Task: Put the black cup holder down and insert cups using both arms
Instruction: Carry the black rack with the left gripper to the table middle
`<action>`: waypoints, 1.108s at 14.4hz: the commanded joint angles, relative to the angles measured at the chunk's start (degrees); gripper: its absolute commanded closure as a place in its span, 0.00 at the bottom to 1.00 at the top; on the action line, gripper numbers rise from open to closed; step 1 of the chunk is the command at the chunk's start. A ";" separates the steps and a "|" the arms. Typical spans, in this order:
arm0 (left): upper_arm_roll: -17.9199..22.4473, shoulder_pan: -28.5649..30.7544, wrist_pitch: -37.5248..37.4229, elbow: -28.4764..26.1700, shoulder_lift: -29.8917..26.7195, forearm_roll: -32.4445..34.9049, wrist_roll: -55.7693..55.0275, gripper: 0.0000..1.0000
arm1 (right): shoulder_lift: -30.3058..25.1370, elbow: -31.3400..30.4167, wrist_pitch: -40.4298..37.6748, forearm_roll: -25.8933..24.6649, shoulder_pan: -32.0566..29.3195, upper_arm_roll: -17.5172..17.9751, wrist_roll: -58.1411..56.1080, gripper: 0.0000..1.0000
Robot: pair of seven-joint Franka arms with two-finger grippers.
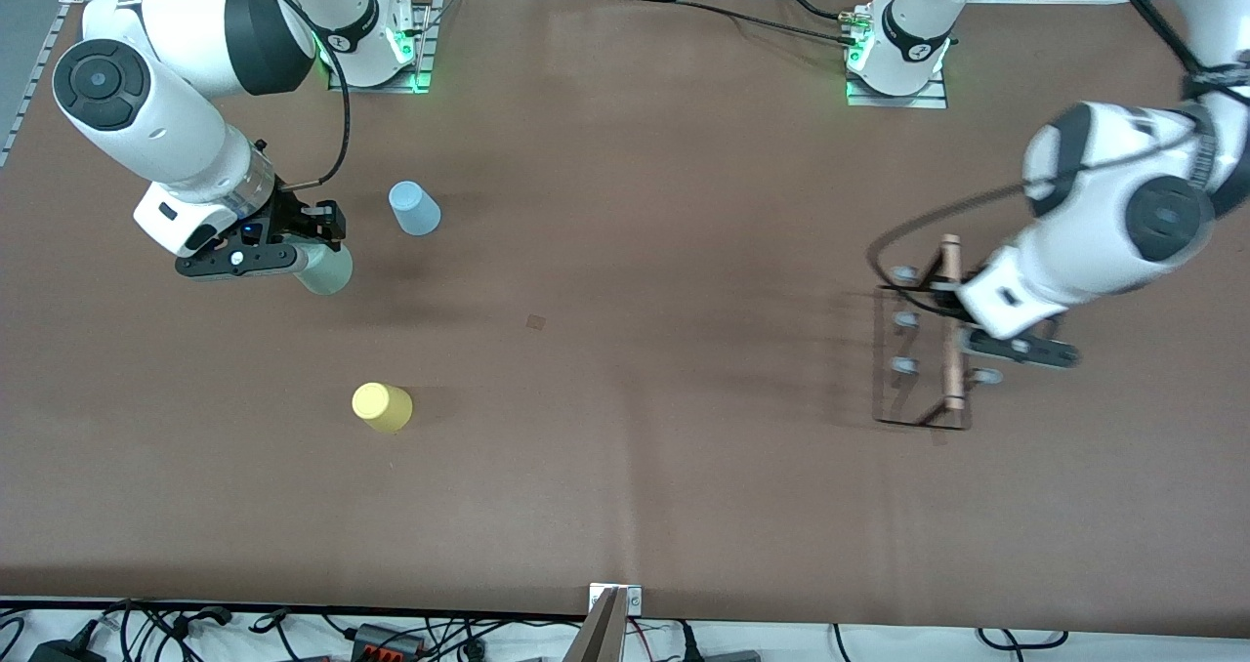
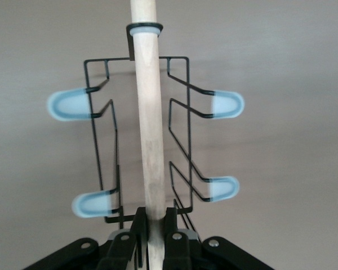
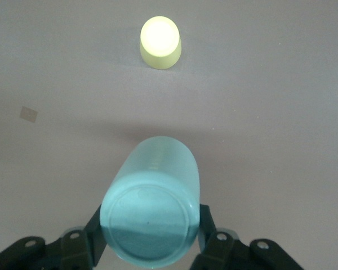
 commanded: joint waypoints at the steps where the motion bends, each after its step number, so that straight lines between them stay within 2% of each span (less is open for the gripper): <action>1: -7.66 0.19 -0.63 0.84 0.48 0.34 -10.90 0.99 | 0.49 1.38 -1.10 0.15 -0.33 0.46 0.43 1.00; 3: -11.54 -1.65 -0.55 2.85 2.33 0.78 -18.64 0.99 | 0.49 1.38 -1.10 0.15 -0.33 0.46 0.43 1.00; 4: -12.07 -4.18 -0.11 4.00 3.29 0.78 -21.90 0.99 | 0.49 1.38 -1.18 0.15 -0.33 0.46 0.43 1.00; 6: -11.90 -11.12 2.43 4.62 5.23 0.87 -30.15 0.99 | 0.49 1.38 -1.19 0.15 -0.33 0.37 0.52 1.00; 9: -11.90 -16.94 9.72 5.06 8.48 0.87 -37.47 0.99 | 0.49 1.30 -1.27 0.15 -0.33 0.37 0.52 1.00; 12: -11.90 -19.84 10.88 8.66 12.34 0.87 -41.08 0.99 | 0.49 1.30 -1.80 0.23 -0.33 0.37 0.52 1.00; 16: -11.99 -20.73 14.22 8.58 14.29 0.96 -41.00 0.95 | 0.49 1.30 -1.98 0.23 -0.33 0.37 0.35 1.00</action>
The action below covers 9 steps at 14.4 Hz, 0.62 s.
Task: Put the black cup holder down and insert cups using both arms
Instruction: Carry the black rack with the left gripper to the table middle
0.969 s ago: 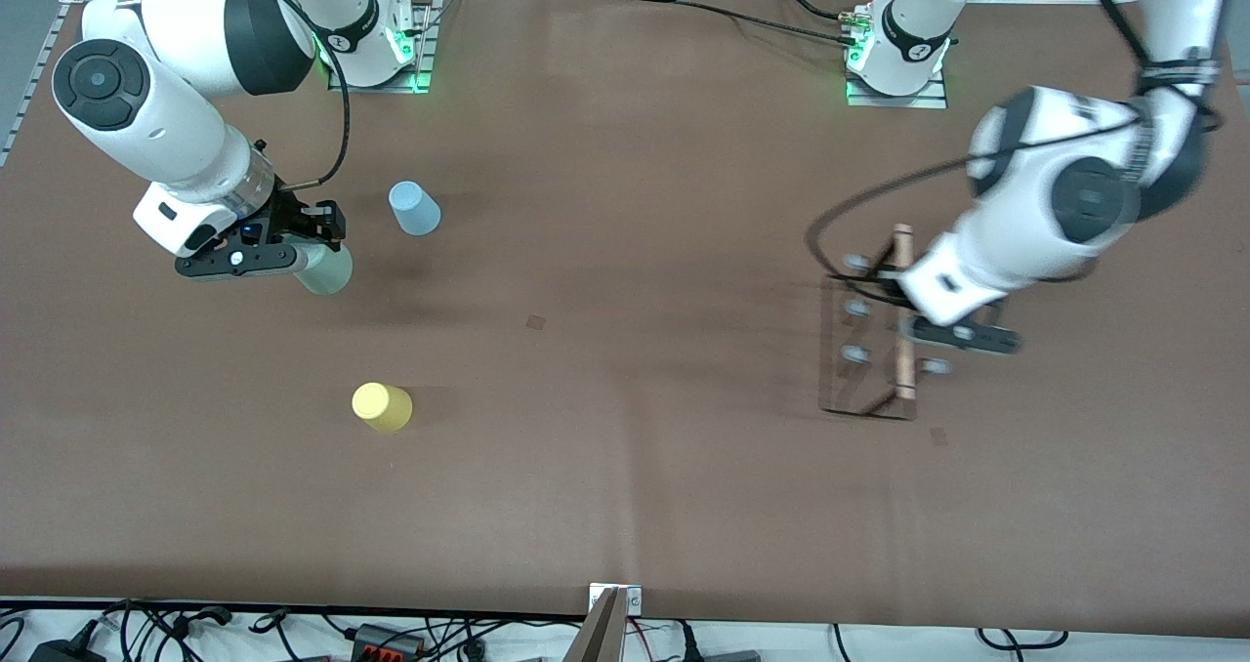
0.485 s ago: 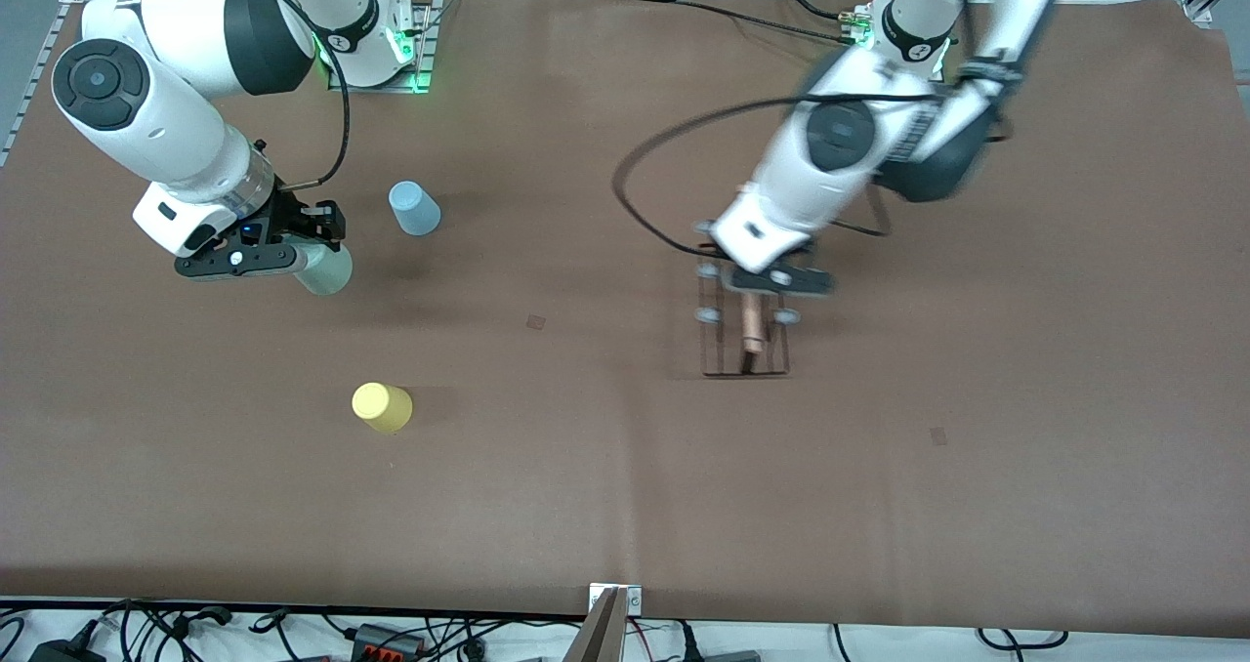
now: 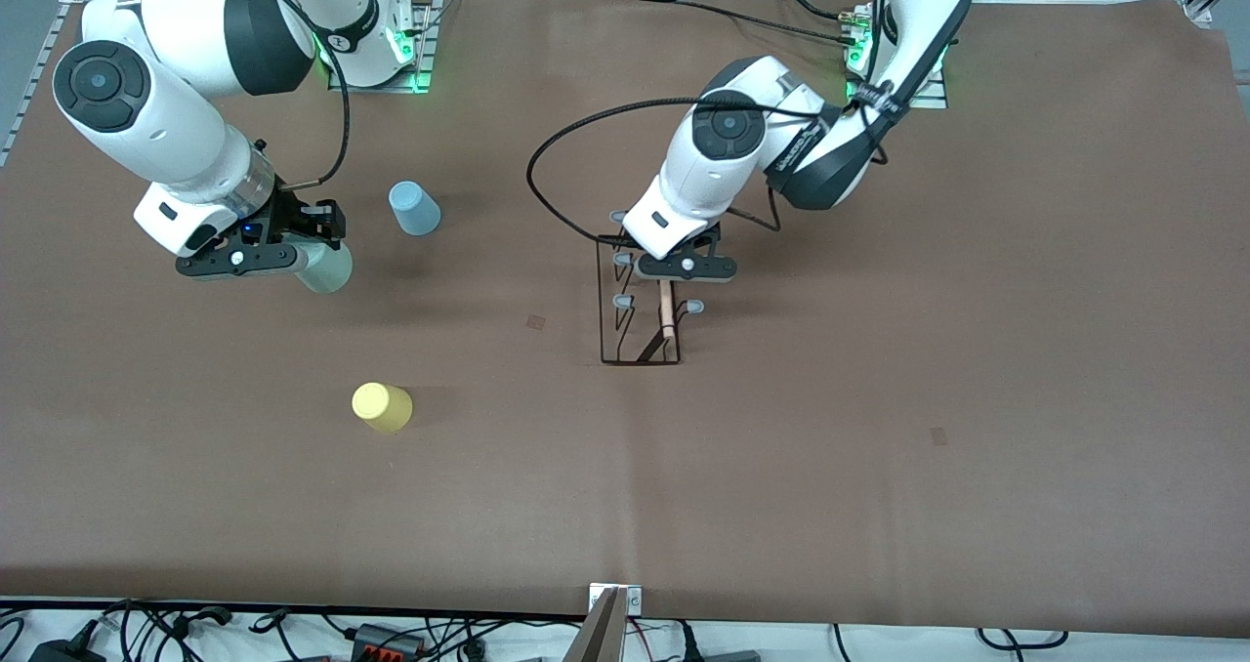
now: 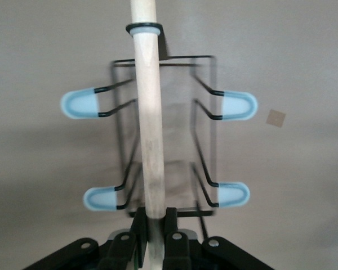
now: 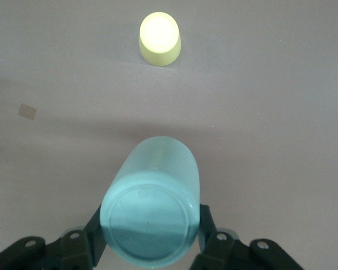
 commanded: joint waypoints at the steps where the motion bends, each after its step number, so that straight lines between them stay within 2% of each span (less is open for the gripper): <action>1: 0.02 -0.34 0.42 2.26 1.07 0.93 -0.90 0.95 | 0.44 1.24 -1.32 0.14 -0.31 0.36 0.13 1.00; 3: 0.02 -0.34 0.42 2.18 1.16 0.93 -0.90 0.95 | 0.44 1.24 -1.50 0.14 -0.31 0.36 0.12 1.00; 6: 0.11 -0.08 0.42 2.00 1.87 0.93 -0.20 0.88 | 0.44 1.33 -2.29 0.23 -0.31 0.36 0.56 1.00; 7: 0.11 0.09 0.24 2.09 1.87 0.93 -0.11 0.60 | 0.44 1.24 -2.38 0.23 -0.40 0.36 0.48 1.00; 8: 0.37 0.27 0.24 2.09 1.87 1.02 -0.11 0.37 | 0.44 1.24 -2.46 0.14 -0.31 0.36 0.48 1.00; 9: 0.46 0.62 0.07 2.09 1.43 1.71 -0.20 0.10 | 0.44 1.24 -2.46 0.23 -0.31 0.36 0.56 1.00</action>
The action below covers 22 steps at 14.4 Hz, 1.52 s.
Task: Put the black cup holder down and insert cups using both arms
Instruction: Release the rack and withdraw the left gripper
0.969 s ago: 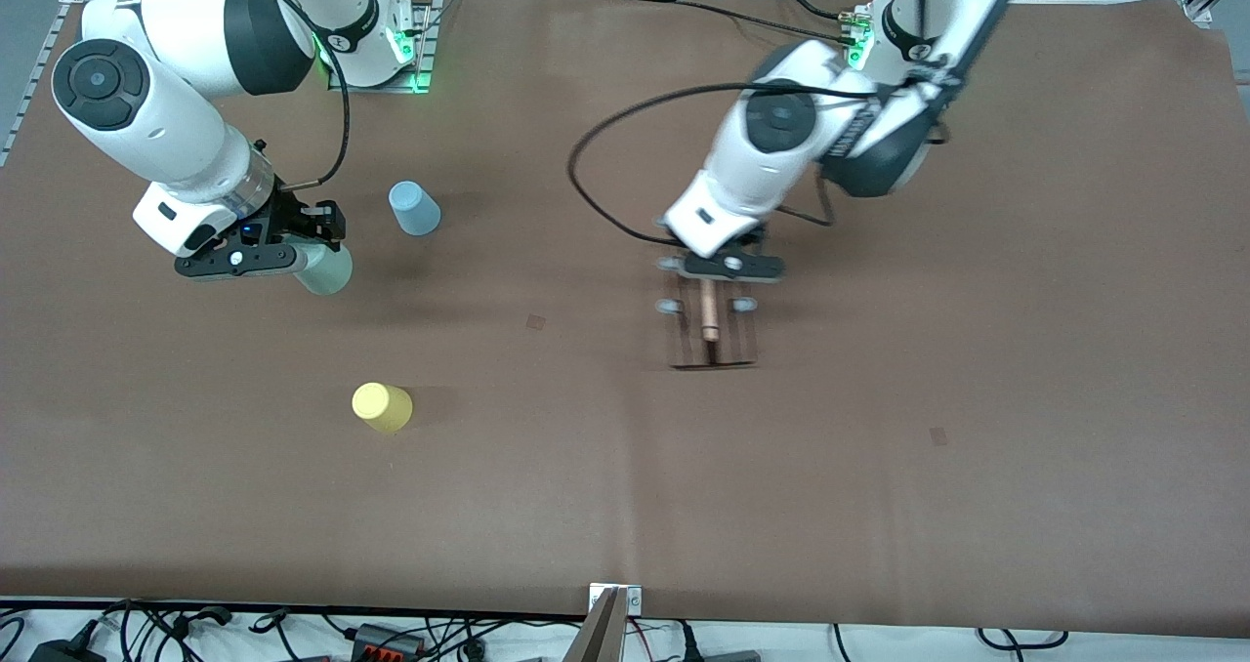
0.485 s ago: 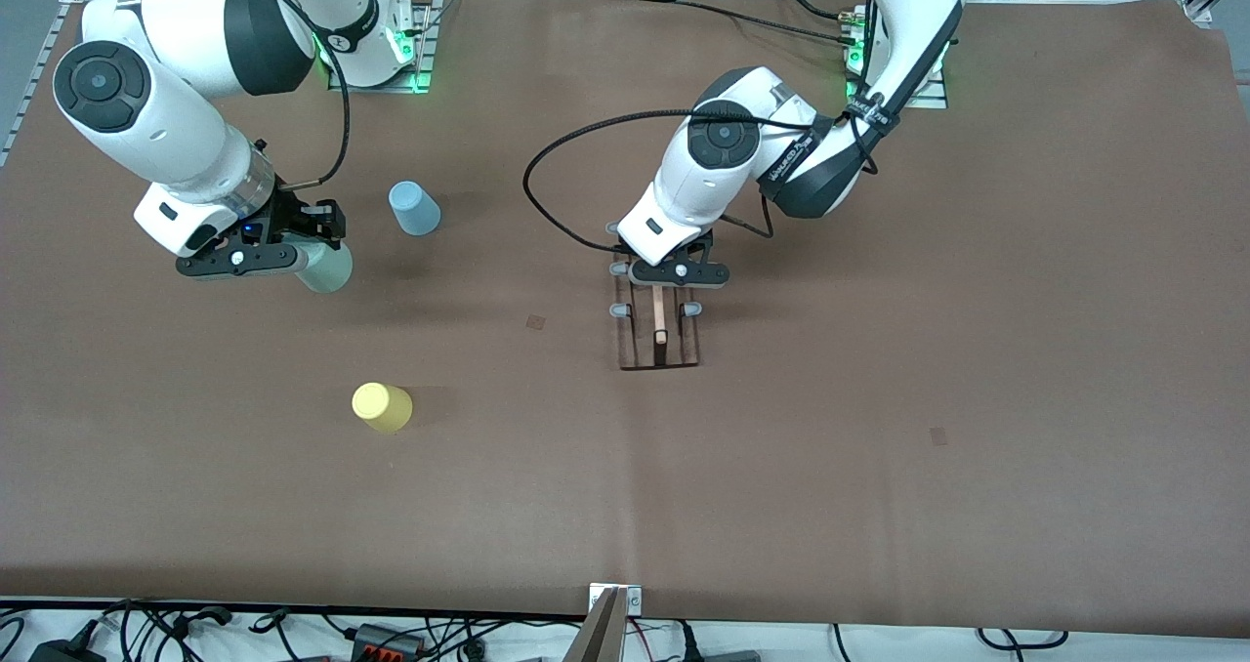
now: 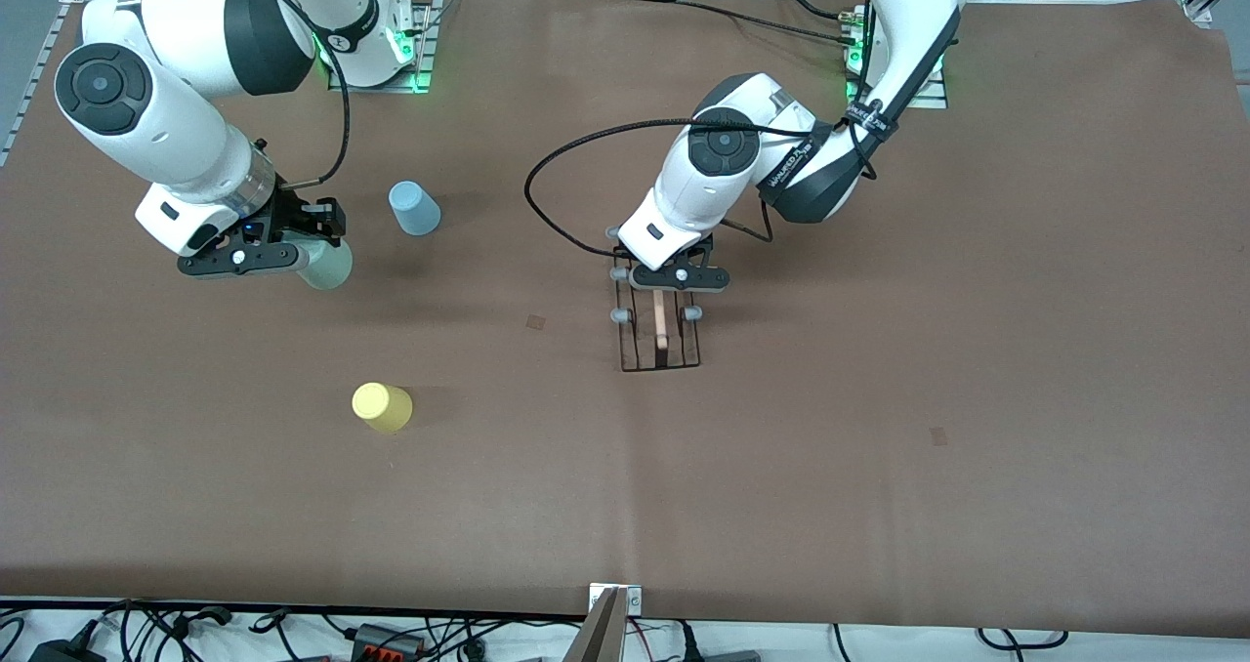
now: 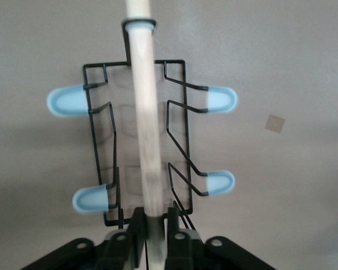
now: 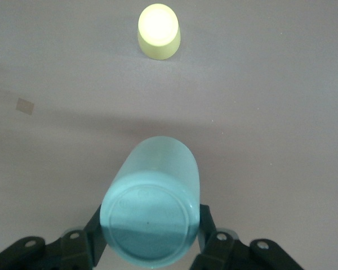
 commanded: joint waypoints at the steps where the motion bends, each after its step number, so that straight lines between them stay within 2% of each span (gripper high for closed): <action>1: 0.30 1.10 -1.18 1.53 -1.01 2.75 -0.29 0.00 | 0.44 1.24 -1.33 0.23 -0.31 0.36 0.54 1.00; 4: -0.14 6.01 -8.90 2.49 -6.18 3.29 2.33 0.00 | 0.44 1.24 -1.42 2.33 -0.31 0.45 0.81 1.00; 7: 0.12 11.20 -17.77 5.91 -10.24 3.29 9.37 0.00 | 0.44 1.24 -1.68 3.22 -0.31 0.45 1.33 1.00; 10: 0.21 17.44 -27.62 14.08 -10.25 3.38 18.31 0.00 | 0.44 1.15 -1.77 3.92 -0.31 0.36 1.78 1.00; 13: 0.12 24.38 -30.02 16.47 -10.33 3.38 29.74 0.00 | 0.44 1.24 -1.77 5.41 0.65 0.63 5.09 1.00; 17: 0.48 28.78 -33.36 17.17 -10.34 3.46 37.14 0.00 | 0.35 1.59 -0.99 7.43 8.45 0.89 19.92 1.00; 21: 0.56 34.76 -33.97 17.09 -10.34 2.94 47.50 0.00 | 3.68 7.11 -0.89 8.58 18.38 0.89 37.77 1.00; 22: 2.48 34.25 -33.89 16.30 -11.38 2.85 50.22 0.00 | 5.17 8.69 -0.72 8.58 20.93 0.89 42.60 1.00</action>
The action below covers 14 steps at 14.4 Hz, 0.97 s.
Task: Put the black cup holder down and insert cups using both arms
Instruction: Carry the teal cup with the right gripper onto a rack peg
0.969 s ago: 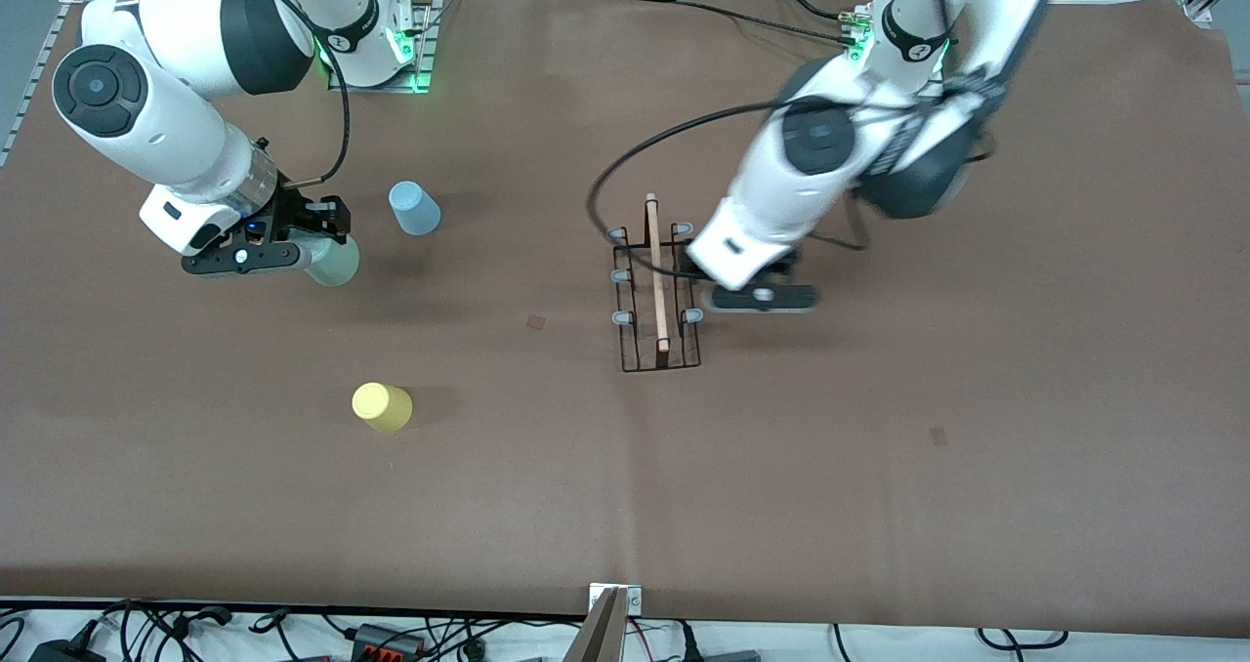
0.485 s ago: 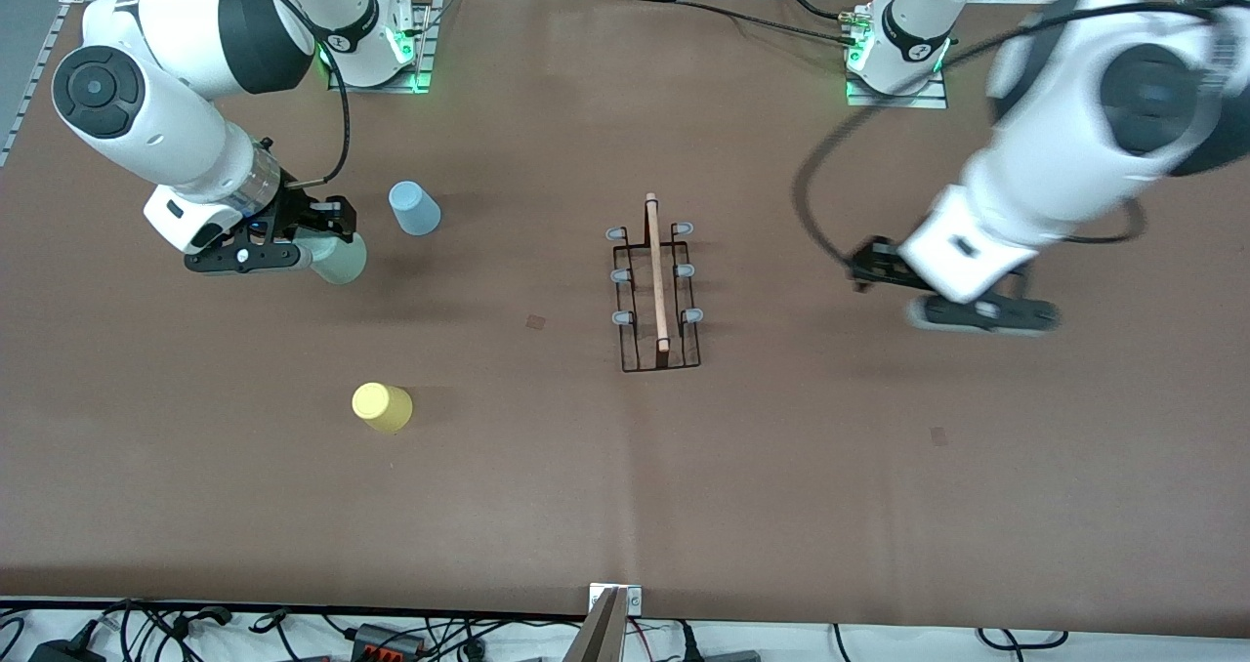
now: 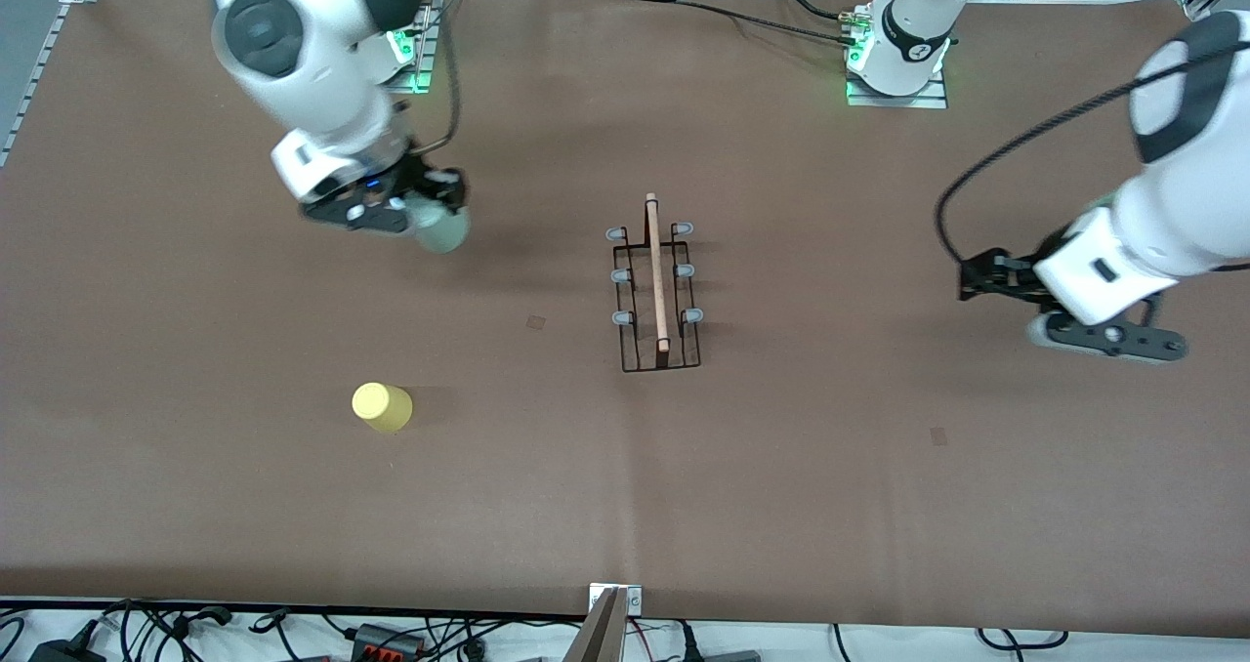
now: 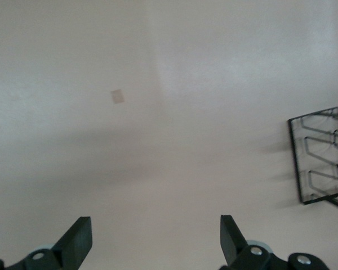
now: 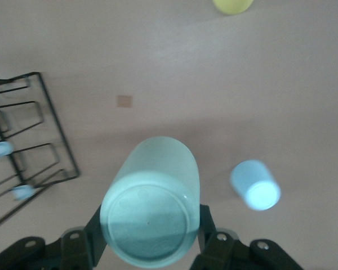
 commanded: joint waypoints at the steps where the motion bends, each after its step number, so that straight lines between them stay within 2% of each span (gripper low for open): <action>1: 5.13 -1.40 -1.39 -0.04 -1.72 0.45 6.88 0.00 | 5.35 6.11 -0.11 0.63 6.13 -0.53 11.19 1.00; 3: 15.84 -9.03 -1.47 -4.25 -4.97 -0.07 7.33 0.00 | 7.81 8.31 1.46 0.63 9.30 -0.53 17.26 1.00; 5: 21.50 -13.71 -1.04 -10.57 -9.71 -0.16 7.34 0.00 | 9.57 8.67 4.36 0.19 11.85 -0.53 22.71 1.00; 6: 22.65 -14.34 -0.77 -12.77 -11.12 -0.16 7.25 0.00 | 10.54 8.67 5.68 0.01 12.73 -0.44 23.96 1.00; 8: 24.41 -15.57 0.10 -13.67 -12.28 -0.16 7.16 0.00 | 12.21 8.76 8.40 -0.43 14.75 -0.44 25.54 1.00; 11: 25.83 -16.28 5.72 -15.77 -16.04 -0.16 6.20 0.00 | 14.67 8.76 12.71 -0.87 15.90 -0.44 26.43 1.00; 14: 25.21 -15.75 1.45 -16.40 -17.47 -0.42 6.98 0.00 | 17.13 8.76 16.14 -1.83 17.05 -0.44 26.60 1.00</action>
